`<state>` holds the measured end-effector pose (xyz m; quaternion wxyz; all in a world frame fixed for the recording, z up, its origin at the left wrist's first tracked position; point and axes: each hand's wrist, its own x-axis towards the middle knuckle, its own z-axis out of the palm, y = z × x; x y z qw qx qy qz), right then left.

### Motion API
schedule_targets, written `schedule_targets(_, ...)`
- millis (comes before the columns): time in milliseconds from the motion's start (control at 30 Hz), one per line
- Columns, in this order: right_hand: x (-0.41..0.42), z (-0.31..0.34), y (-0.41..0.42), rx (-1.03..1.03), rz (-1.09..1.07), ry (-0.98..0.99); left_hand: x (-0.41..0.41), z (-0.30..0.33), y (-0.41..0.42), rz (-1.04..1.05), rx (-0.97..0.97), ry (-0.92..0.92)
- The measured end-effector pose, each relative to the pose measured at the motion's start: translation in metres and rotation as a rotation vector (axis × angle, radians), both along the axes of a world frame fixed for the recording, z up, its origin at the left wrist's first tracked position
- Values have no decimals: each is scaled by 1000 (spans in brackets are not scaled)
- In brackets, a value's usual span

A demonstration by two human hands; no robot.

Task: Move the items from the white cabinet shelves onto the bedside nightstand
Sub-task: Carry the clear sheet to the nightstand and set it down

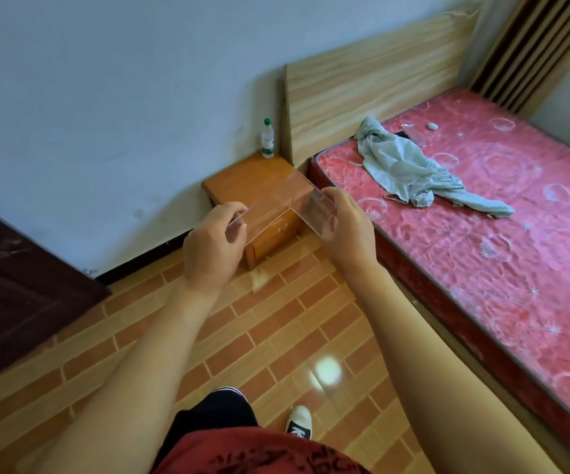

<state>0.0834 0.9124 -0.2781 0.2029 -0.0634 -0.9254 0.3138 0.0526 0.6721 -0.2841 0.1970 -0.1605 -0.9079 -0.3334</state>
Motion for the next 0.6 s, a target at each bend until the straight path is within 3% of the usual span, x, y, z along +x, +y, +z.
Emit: schedule_targets(600,-220,-13,-76,38,7,-31,-221,-17,-77,-10,12,-26)
